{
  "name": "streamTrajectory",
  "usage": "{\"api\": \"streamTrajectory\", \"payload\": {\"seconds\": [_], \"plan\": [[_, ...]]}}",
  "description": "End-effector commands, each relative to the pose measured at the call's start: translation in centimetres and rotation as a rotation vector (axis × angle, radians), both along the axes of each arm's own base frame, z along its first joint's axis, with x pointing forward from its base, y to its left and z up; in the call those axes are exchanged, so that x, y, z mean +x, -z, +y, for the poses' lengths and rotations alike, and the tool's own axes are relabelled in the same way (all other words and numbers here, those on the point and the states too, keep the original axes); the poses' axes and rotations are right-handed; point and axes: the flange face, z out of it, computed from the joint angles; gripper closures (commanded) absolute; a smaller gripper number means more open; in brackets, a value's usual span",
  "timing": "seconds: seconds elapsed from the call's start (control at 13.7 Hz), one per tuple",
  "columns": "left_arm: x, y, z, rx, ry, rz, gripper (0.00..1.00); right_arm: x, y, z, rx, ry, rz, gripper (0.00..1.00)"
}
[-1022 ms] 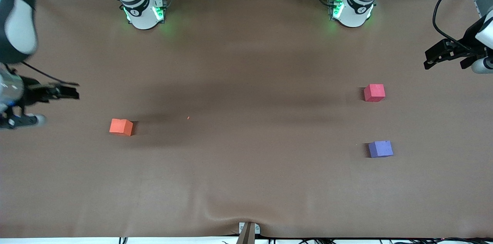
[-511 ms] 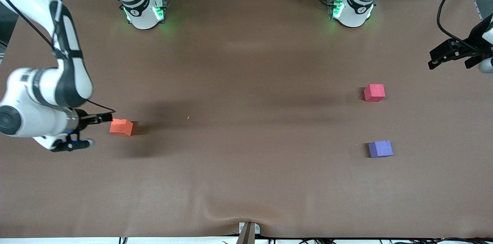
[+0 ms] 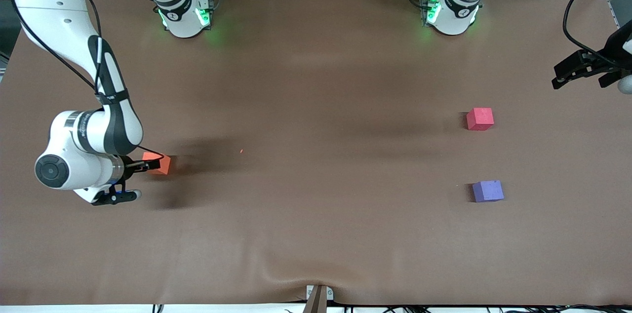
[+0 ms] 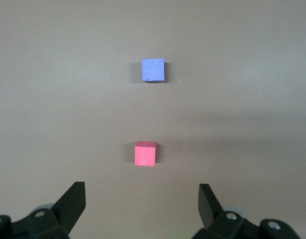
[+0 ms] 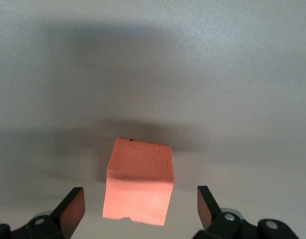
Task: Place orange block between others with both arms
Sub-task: 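Lower the right gripper over the orange cube and close on it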
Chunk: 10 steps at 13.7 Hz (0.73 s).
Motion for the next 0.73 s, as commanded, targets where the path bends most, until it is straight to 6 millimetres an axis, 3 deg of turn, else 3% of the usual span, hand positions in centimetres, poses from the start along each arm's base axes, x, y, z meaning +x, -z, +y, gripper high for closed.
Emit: {"api": "streamTrajectory", "payload": {"seconds": [0.0,0.44,0.51,0.66], "plan": [[-0.1,-0.6,0.2,0.013,0.008,-0.004,0.0,0.1,1.1,-0.6,-0.004,-0.002,-0.006,0.0],[-0.1,-0.7,0.5,0.005,0.001,-0.01,0.0,-0.8,3.8,-1.3,0.039,0.05,0.035,0.01],[-0.1,-0.8,0.5,0.005,0.001,-0.012,0.0,-0.8,3.8,-1.4,0.039,0.051,0.036,0.09],[-0.2,-0.9,0.6,0.006,-0.001,-0.013,0.0,-0.7,3.7,-1.3,0.037,0.051,0.035,0.38]]}}
